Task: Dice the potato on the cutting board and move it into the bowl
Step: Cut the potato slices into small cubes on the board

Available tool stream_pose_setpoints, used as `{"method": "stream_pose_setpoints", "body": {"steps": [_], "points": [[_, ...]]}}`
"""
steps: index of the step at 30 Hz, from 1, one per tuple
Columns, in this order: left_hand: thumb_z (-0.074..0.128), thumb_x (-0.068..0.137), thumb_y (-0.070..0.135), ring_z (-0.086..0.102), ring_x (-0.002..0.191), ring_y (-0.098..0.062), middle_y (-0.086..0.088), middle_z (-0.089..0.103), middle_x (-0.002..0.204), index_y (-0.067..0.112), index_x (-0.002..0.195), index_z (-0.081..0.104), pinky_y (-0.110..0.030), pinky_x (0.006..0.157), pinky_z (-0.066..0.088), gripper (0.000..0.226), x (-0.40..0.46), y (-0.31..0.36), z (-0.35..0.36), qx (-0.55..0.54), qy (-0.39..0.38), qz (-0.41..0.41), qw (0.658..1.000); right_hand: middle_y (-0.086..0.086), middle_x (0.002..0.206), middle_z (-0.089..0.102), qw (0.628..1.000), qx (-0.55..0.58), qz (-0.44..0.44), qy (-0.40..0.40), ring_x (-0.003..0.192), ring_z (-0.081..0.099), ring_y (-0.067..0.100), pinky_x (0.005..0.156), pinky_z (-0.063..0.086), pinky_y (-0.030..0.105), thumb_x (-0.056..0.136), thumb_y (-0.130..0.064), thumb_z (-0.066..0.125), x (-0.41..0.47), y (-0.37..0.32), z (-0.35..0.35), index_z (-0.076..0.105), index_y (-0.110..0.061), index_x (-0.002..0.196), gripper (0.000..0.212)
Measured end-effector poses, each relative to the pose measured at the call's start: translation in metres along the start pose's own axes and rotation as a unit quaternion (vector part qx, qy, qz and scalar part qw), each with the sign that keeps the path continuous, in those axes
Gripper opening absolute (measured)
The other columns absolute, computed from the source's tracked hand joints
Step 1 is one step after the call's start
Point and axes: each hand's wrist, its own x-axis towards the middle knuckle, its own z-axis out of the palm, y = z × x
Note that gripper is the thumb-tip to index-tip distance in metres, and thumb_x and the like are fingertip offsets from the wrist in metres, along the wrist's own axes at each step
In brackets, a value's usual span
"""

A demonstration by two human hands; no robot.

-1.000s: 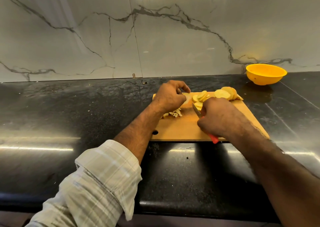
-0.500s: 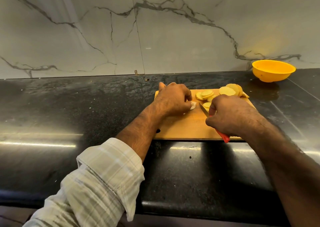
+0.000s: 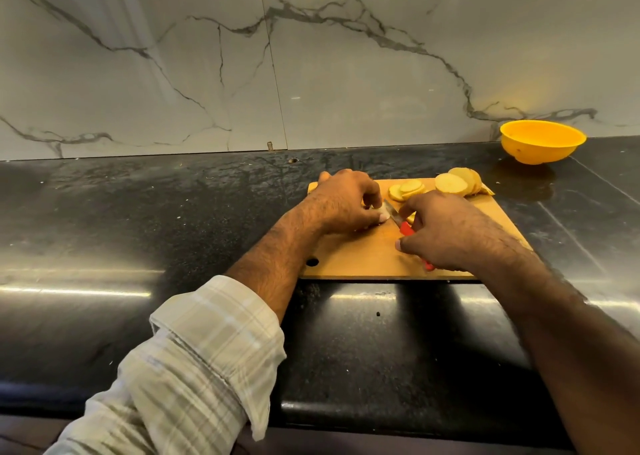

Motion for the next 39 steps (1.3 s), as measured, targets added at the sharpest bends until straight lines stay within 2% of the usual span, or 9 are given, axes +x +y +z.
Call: {"method": "stream_pose_setpoints", "body": {"steps": [5,9,13,19,23,27,32,36,39], "points": [[0.074,0.091,0.055,0.059,0.104,-0.01,0.013,0.066,0.101,0.029,0.098,0.074,-0.052,0.109,0.033,0.027,0.001,0.003,0.002,0.006,0.031,-0.004,1.0,0.003,0.128,0.066,0.999,0.009,0.009,0.034,0.106,0.063,0.021,0.09,0.062,0.039,0.092,-0.034,0.078,0.005,0.002,0.001,0.062,-0.025,0.139,0.051],[0.078,0.091,0.041,0.054,0.107,-0.009,0.016,0.06,0.108,0.032,0.103,0.078,-0.057,0.112,0.039,0.016,0.002,-0.006,0.002,-0.044,0.006,-0.006,0.999,0.004,0.128,0.067,0.999,0.007,0.01,0.043,0.102,0.067,0.022,0.085,0.064,0.041,0.092,-0.032,0.076,0.004,0.003,0.001,0.06,-0.028,0.141,0.052],[0.081,0.089,0.036,0.055,0.11,-0.01,0.017,0.061,0.111,0.035,0.101,0.08,-0.058,0.106,0.047,0.012,0.004,-0.008,0.003,-0.059,-0.004,0.006,0.998,0.003,0.13,0.066,0.998,-0.023,-0.002,0.063,0.108,0.064,0.023,0.088,0.063,0.042,0.09,-0.035,0.075,0.003,0.0,0.004,0.06,-0.03,0.143,0.055],[0.075,0.095,0.037,0.052,0.125,-0.011,0.017,0.065,0.123,0.038,0.106,0.078,-0.06,0.113,0.033,0.011,0.006,-0.007,0.0,0.011,-0.005,0.016,1.0,0.003,0.127,0.065,0.997,-0.054,-0.02,0.046,0.11,0.06,0.022,0.088,0.06,0.037,0.092,-0.035,0.074,0.001,-0.005,0.007,0.062,-0.028,0.141,0.051],[0.074,0.096,0.036,0.049,0.128,-0.013,0.017,0.064,0.125,0.039,0.106,0.078,-0.059,0.115,0.031,0.011,0.006,-0.009,0.0,0.007,-0.008,0.02,1.0,0.003,0.13,0.064,0.997,-0.059,-0.019,0.04,0.109,0.058,0.02,0.084,0.055,0.034,0.093,-0.033,0.072,-0.001,-0.012,0.01,0.061,-0.027,0.141,0.049],[0.074,0.096,0.037,0.051,0.126,-0.013,0.018,0.065,0.123,0.038,0.106,0.079,-0.059,0.113,0.033,0.011,0.007,-0.009,-0.001,0.013,-0.009,0.023,1.0,0.004,0.129,0.064,0.997,-0.059,-0.015,0.044,0.109,0.059,0.021,0.09,0.057,0.037,0.094,-0.031,0.072,-0.002,-0.019,0.012,0.06,-0.025,0.14,0.048],[0.075,0.095,0.041,0.05,0.133,-0.014,0.017,0.065,0.133,0.042,0.106,0.078,-0.059,0.114,0.028,0.012,0.009,-0.007,0.0,0.036,-0.015,0.004,0.999,0.002,0.125,0.065,0.998,-0.043,-0.017,0.042,0.109,0.06,0.021,0.091,0.058,0.038,0.094,-0.029,0.073,-0.002,-0.017,0.01,0.062,-0.023,0.137,0.046],[0.075,0.094,0.042,0.049,0.133,-0.012,0.019,0.066,0.13,0.041,0.107,0.079,-0.056,0.113,0.027,0.013,0.007,-0.008,0.0,0.03,-0.011,0.0,0.999,-0.001,0.12,0.068,0.999,-0.02,-0.016,0.027,0.104,0.061,0.019,0.09,0.059,0.037,0.09,-0.028,0.074,-0.005,-0.006,0.006,0.068,-0.024,0.133,0.044],[0.079,0.092,0.042,0.054,0.126,-0.011,0.019,0.07,0.122,0.039,0.099,0.08,-0.061,0.113,0.027,0.008,0.007,-0.016,0.003,-0.021,0.002,0.002,1.0,-0.002,0.124,0.069,0.999,0.005,-0.015,0.044,0.104,0.062,0.019,0.088,0.061,0.04,0.087,-0.028,0.074,-0.007,-0.002,0.002,0.074,-0.029,0.128,0.041]]}}
